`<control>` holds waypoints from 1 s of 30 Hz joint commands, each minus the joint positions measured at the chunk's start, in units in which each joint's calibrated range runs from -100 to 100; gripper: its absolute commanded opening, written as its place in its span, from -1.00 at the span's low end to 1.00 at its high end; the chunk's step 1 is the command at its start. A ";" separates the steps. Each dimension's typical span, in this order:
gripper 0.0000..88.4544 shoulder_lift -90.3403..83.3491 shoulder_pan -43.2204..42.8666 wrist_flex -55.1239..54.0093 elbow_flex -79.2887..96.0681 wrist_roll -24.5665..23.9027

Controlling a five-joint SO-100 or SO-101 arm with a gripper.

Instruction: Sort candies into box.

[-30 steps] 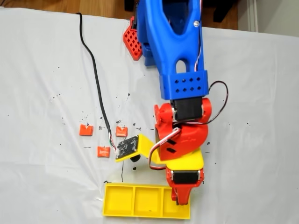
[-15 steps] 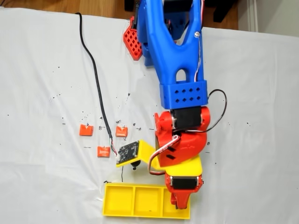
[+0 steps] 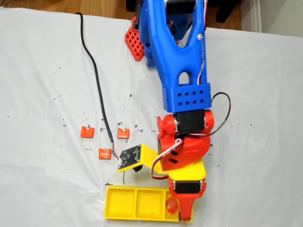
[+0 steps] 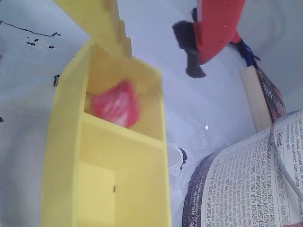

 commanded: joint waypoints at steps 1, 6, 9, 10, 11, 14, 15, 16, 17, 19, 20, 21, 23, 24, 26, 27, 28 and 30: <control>-0.51 -0.86 -0.32 0.24 -5.48 0.44; -0.52 -2.13 -0.32 0.32 -4.93 0.59; -0.49 -3.06 -0.05 1.47 -5.21 0.54; -0.49 -3.15 -0.05 1.96 -5.48 0.59; -0.49 -3.15 0.04 2.62 -5.93 0.59; -0.58 -2.81 0.13 4.83 -7.48 0.78; -0.64 -3.06 0.13 5.40 -7.75 0.78; -0.70 -3.49 0.22 6.38 -8.03 0.78; -0.77 -4.08 0.22 7.36 -8.30 0.83; -1.00 -6.20 0.31 11.13 -8.94 1.17; -1.00 -6.88 0.31 11.95 -9.03 1.12; -1.00 -7.56 0.22 12.52 -8.57 1.07; -1.00 -8.58 0.04 13.83 -8.12 1.12; -1.00 -8.74 -0.14 15.47 -8.48 1.27; -1.00 -9.08 -0.32 20.38 -9.76 1.71; -1.00 -9.42 -0.41 22.67 -10.03 1.76; -1.00 -10.10 -0.50 24.72 -10.03 1.90; -1.00 -11.71 -0.96 27.50 -8.94 2.34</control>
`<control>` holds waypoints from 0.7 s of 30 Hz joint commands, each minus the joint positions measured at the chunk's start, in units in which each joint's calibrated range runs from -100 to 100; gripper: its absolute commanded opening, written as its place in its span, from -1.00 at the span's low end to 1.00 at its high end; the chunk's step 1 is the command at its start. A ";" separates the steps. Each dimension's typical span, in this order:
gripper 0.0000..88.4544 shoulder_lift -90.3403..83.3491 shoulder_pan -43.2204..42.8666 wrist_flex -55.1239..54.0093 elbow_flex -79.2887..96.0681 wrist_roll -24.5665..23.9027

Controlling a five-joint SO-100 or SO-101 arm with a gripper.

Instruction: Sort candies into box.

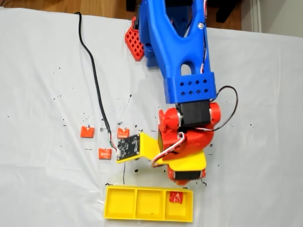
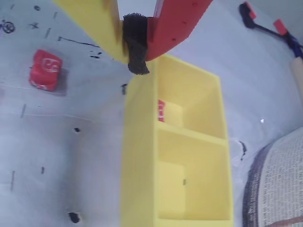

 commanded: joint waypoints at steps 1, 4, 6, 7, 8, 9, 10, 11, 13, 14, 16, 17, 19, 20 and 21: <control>-1.00 -7.91 -1.23 7.70 -3.94 0.93; -1.00 -7.23 -2.31 11.87 -3.39 1.32; -1.00 -5.70 -2.86 13.59 -3.39 1.51; -1.00 -4.77 -3.13 14.16 -3.48 1.66; -1.00 -3.67 -3.22 15.06 -4.03 1.76; -1.00 -2.48 -3.22 15.97 -4.94 1.81; -1.00 -1.21 -3.31 17.11 -6.03 1.86; -0.99 -0.10 -3.40 17.85 -6.94 1.90; -0.97 1.34 -3.40 17.03 -7.12 2.20; -0.94 1.85 -3.40 16.62 -6.85 2.25; -0.79 3.88 -3.31 16.70 -7.12 2.25; -0.76 4.90 -3.31 17.11 -7.49 2.39; -0.66 6.34 -3.31 18.01 -8.67 2.78; -0.61 6.77 -3.40 18.34 -9.04 3.03; -0.59 7.11 -3.49 18.42 -9.31 3.22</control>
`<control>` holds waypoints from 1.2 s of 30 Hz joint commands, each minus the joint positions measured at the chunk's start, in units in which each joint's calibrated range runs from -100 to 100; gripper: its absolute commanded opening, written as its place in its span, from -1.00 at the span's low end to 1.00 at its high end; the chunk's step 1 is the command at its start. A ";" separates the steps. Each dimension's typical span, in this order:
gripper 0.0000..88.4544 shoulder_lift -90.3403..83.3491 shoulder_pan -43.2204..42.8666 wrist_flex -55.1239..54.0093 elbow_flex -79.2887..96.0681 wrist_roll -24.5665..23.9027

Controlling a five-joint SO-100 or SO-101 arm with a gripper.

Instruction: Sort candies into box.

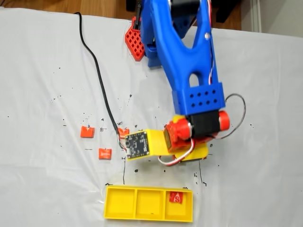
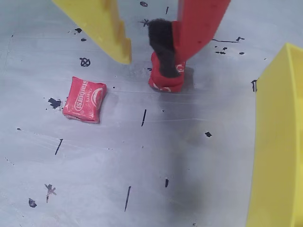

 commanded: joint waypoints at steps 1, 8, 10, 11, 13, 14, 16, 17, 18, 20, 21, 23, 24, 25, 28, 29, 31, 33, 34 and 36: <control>-0.57 0.34 -0.46 0.72 -5.81 0.88; -0.40 0.93 -0.91 -1.57 -5.72 1.37; -0.41 1.02 -1.28 -2.07 -4.99 1.56; -0.43 0.85 -1.46 -2.56 -4.26 1.61; -0.44 0.25 -1.82 -4.03 -2.63 1.66; -0.45 0.17 -2.00 -4.44 -2.17 1.71; -0.46 0.17 -2.36 -4.93 -1.35 1.86; -0.46 0.34 -2.54 -5.34 -0.90 1.86; -0.46 0.59 -2.54 -5.42 -0.81 1.86; -0.46 0.93 -2.63 -5.09 -0.81 2.10; -0.47 1.02 -2.63 -4.85 -0.81 2.34; -0.47 1.27 -2.54 -4.44 -0.81 2.69; -0.47 1.44 -2.54 -4.28 -0.90 2.74; -0.47 1.69 -2.45 -4.19 -0.99 2.78; -0.46 2.54 -2.27 -4.36 -1.17 2.98; -0.46 2.88 -2.27 -4.36 -1.35 2.93; -0.45 3.82 -2.18 -4.28 -1.72 2.83; -0.46 4.66 -2.18 -4.28 -1.81 2.83; -0.46 5.09 -2.18 -4.36 -1.90 2.78; -0.46 6.02 -2.27 -4.69 -2.08 2.74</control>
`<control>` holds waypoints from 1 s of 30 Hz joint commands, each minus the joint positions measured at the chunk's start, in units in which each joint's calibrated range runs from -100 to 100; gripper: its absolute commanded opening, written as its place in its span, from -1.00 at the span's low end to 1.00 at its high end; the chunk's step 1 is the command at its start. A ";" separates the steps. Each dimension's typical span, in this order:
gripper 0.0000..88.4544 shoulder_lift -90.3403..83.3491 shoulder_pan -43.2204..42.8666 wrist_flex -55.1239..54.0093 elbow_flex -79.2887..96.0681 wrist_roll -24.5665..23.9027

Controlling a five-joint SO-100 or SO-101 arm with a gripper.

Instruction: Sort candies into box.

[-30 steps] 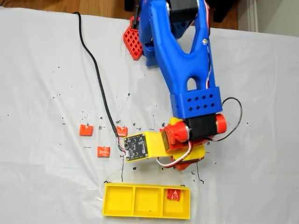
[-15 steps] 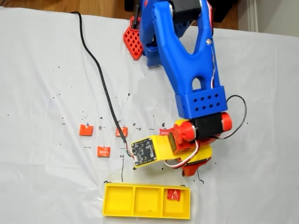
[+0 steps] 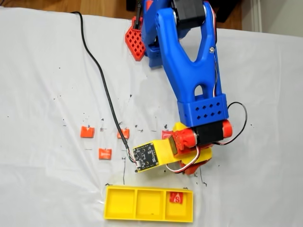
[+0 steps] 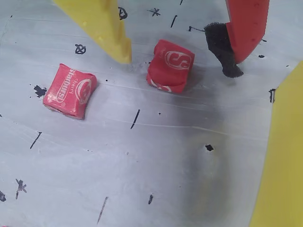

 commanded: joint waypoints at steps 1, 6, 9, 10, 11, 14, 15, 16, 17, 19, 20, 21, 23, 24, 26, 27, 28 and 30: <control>-0.46 0.27 -0.26 -0.73 -2.25 -0.05; -0.46 1.71 -0.53 -2.94 -1.89 -0.39; -0.51 3.15 -0.71 -4.25 -1.43 -0.49; -0.54 3.49 -0.89 -4.41 -1.34 -0.49; -0.56 3.83 -0.98 -4.58 -1.07 -0.49; -0.71 4.25 -1.34 -5.64 0.02 -0.49; -0.85 4.34 -1.34 -5.72 0.12 -0.49; -0.87 4.25 -1.34 -5.72 0.12 -0.49; -0.88 3.92 -1.34 -5.64 0.21 -0.54; -0.91 2.64 -1.25 -5.40 0.30 -0.88; -0.94 1.79 -1.16 -5.07 0.30 -1.03; -0.97 0.86 -1.16 -4.66 0.30 -1.07; -1.00 -1.94 -0.89 -3.76 0.39 -1.27; -1.00 -3.46 -0.71 -3.27 0.39 -1.32; -1.00 -6.60 -0.26 -2.69 0.48 -1.32; -1.00 -8.38 0.02 -2.53 0.48 -1.32; -1.00 -9.99 0.38 -2.45 0.48 -1.22; -1.00 -13.05 1.19 -2.45 0.12 -1.03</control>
